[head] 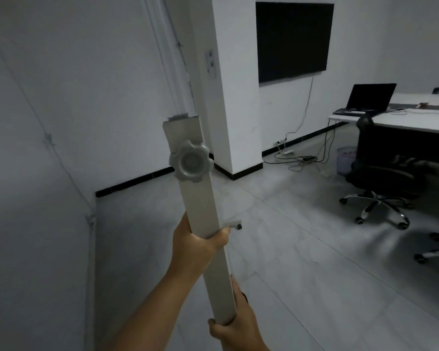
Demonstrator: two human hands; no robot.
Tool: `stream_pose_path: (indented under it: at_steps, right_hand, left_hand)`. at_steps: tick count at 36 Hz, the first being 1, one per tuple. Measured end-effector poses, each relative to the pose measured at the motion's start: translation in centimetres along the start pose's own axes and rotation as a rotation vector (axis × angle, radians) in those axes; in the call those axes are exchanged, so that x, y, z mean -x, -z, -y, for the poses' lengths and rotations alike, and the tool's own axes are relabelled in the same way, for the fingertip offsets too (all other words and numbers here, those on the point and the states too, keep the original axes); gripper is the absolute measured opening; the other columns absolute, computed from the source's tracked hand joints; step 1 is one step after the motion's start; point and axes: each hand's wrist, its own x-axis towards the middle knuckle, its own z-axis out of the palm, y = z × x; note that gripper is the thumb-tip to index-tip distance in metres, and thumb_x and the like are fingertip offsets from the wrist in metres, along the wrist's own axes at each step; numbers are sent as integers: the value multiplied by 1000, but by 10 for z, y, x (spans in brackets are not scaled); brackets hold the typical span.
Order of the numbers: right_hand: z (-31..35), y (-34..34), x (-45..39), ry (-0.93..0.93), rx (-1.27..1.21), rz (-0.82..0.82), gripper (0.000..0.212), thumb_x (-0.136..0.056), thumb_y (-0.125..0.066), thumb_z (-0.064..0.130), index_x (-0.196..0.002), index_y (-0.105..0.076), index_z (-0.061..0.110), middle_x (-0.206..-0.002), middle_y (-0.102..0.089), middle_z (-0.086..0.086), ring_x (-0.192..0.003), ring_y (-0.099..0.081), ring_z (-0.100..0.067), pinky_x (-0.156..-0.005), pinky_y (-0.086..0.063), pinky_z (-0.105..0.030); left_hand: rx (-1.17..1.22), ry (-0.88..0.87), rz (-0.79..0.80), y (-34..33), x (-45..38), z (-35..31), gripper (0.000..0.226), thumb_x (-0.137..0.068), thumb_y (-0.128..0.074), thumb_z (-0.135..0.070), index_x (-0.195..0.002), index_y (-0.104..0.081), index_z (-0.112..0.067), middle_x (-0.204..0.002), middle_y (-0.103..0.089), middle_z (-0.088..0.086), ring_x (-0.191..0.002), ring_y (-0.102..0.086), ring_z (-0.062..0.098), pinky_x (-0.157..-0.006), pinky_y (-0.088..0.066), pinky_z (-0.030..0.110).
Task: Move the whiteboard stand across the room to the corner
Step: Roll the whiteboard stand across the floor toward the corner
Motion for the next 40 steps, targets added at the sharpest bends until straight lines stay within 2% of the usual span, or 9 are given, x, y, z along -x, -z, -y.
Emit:
stream_pose_path:
  at_steps: [4,9,13,18,24,27,32,36,40]
  right_hand:
    - [10,-11,-72,-8,4,28,106,-56,-71,29,-142,-9,27,-114,-48,14,-95,-54,-7,-65,-45,-5]
    - [23,-22,-148,9,1,44,101,-65,-72,19,-143,-6,20,-101,-44,18,-85,-50,0,-57,-40,2]
    - [26,-28,-219,-11,36,65,102,-67,-72,22,-142,-3,23,-91,-38,27,-85,-49,-3,-57,-40,1]
    - [41,-34,-324,-45,-44,75,93,-70,-69,20,-142,-10,27,-90,-44,22,-75,-50,2,-51,-38,1]
    - [45,-35,-425,0,17,101,105,-61,-71,28,-143,-6,26,-98,-47,23,-90,-54,-4,-63,-41,-6]
    - [52,-35,-471,19,33,102,103,-64,-73,24,-142,-6,21,-96,-46,24,-85,-50,3,-55,-40,-1]
    - [62,-46,-551,23,74,78,108,-51,-67,42,-142,-11,26,-116,-57,3,-97,-56,-12,-64,-41,-9]
    - [71,-54,-616,33,68,37,107,-46,-64,45,-140,-17,26,-117,-56,2,-98,-56,-13,-71,-48,-19]
    - [78,-60,-678,21,34,58,112,-46,-65,45,-142,-11,26,-122,-51,10,-105,-53,-9,-75,-46,-13]
  left_hand:
    - [8,15,-24,1,-64,33,24,-64,-72,-1,-64,-53,-16,-63,-55,1,-58,-55,11,-44,-44,7]
    - [1,44,-62,3,-135,66,25,-65,-72,-2,-61,-52,-17,-63,-55,3,-57,-56,10,-44,-43,9]
    - [35,94,-132,-1,-193,93,31,-65,-71,2,-56,-52,-20,-60,-56,-1,-46,-56,-6,-42,-43,5]
    - [56,124,-192,-7,-287,131,32,-63,-72,4,-55,-52,-20,-58,-55,1,-41,-55,-6,-39,-43,9]
    - [52,145,-188,-18,-377,171,29,-65,-72,2,-55,-52,-17,-58,-54,2,-45,-57,6,-36,-41,8]
    - [54,147,-167,-21,-421,189,27,-65,-72,-1,-57,-52,-17,-59,-54,2,-56,-54,15,-36,-40,7]
    - [39,150,-115,-20,-497,222,27,-65,-72,-1,-54,-52,-15,-58,-54,2,-54,-53,15,-35,-40,8]
    - [63,158,-86,-21,-557,248,27,-66,-72,-1,-57,-53,-18,-61,-54,0,-57,-53,13,-38,-41,8]
    - [63,140,-75,-21,-615,275,28,-65,-72,0,-56,-52,-18,-60,-53,1,-57,-52,14,-38,-41,9]
